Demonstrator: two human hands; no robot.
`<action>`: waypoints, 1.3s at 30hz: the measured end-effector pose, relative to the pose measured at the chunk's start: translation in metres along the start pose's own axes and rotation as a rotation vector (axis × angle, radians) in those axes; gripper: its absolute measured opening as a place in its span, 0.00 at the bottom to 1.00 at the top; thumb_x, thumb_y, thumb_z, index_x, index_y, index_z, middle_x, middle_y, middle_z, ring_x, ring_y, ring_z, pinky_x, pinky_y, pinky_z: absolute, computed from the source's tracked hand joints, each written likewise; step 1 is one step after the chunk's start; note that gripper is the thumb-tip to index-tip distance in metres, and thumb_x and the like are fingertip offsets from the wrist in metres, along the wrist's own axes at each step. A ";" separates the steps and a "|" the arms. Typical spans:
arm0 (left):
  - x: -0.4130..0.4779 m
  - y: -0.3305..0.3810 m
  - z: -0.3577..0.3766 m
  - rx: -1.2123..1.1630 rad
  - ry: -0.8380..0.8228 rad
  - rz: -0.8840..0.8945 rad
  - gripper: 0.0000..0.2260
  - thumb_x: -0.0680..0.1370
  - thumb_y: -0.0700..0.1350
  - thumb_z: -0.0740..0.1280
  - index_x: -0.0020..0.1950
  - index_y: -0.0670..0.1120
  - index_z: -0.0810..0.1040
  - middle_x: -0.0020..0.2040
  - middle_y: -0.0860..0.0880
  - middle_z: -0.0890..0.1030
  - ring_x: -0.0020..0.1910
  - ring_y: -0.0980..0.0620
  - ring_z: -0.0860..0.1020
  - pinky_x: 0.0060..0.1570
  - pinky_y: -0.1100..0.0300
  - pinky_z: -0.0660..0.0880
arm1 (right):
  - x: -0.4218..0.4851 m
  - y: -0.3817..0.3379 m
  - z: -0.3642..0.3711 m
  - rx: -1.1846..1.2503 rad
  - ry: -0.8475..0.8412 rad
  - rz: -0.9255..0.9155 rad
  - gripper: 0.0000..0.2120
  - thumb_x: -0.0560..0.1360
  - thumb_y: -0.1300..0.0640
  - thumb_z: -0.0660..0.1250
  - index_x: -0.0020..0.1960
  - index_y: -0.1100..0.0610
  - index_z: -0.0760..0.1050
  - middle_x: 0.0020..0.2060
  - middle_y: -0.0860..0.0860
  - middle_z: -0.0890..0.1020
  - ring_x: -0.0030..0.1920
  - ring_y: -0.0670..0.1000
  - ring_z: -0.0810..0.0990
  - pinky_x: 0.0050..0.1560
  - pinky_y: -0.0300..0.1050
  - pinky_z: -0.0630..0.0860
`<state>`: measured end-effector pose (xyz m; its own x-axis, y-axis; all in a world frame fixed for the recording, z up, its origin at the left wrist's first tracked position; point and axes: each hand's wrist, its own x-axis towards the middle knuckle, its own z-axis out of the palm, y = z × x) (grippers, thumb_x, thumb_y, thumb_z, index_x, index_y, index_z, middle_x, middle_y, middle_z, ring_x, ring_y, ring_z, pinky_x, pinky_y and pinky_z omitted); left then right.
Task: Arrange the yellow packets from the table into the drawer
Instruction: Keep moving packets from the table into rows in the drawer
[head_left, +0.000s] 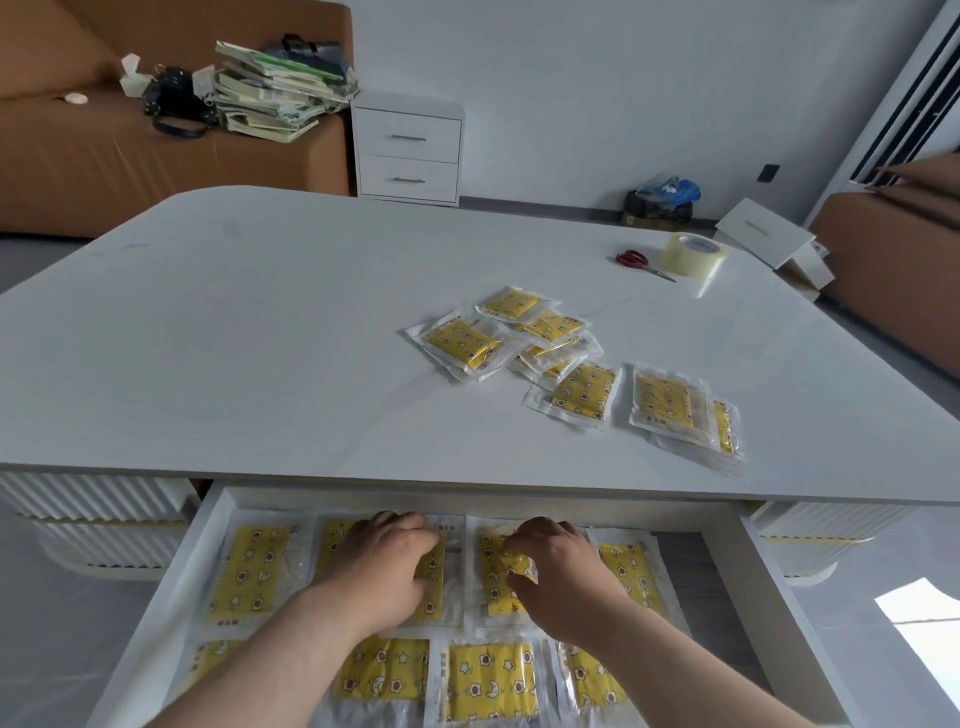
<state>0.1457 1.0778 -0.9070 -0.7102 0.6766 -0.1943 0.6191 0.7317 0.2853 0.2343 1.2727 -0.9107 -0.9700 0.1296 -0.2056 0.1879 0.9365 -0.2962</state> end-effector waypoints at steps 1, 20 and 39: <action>-0.001 0.002 -0.003 -0.015 0.004 -0.001 0.22 0.78 0.49 0.64 0.72 0.52 0.69 0.71 0.55 0.69 0.70 0.52 0.65 0.71 0.55 0.61 | -0.001 -0.001 -0.003 0.015 0.015 -0.003 0.20 0.79 0.50 0.62 0.71 0.46 0.70 0.69 0.44 0.71 0.68 0.49 0.68 0.69 0.43 0.66; -0.028 0.073 -0.082 -0.423 0.052 0.010 0.12 0.78 0.52 0.64 0.62 0.55 0.76 0.51 0.59 0.78 0.48 0.61 0.77 0.51 0.64 0.75 | -0.069 0.002 -0.098 0.316 0.200 0.173 0.11 0.76 0.52 0.66 0.56 0.50 0.81 0.46 0.43 0.84 0.43 0.41 0.82 0.47 0.34 0.78; 0.104 0.025 -0.139 -0.861 0.461 -0.571 0.18 0.71 0.54 0.71 0.37 0.38 0.75 0.28 0.40 0.77 0.26 0.43 0.78 0.42 0.42 0.82 | 0.018 0.102 -0.182 0.291 0.550 0.519 0.12 0.72 0.48 0.69 0.43 0.58 0.79 0.37 0.53 0.82 0.41 0.53 0.81 0.43 0.49 0.79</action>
<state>0.0403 1.1552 -0.7895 -0.9811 0.0362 -0.1900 -0.1464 0.5035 0.8515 0.2078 1.4298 -0.7754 -0.6708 0.7371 0.0821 0.5940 0.6002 -0.5356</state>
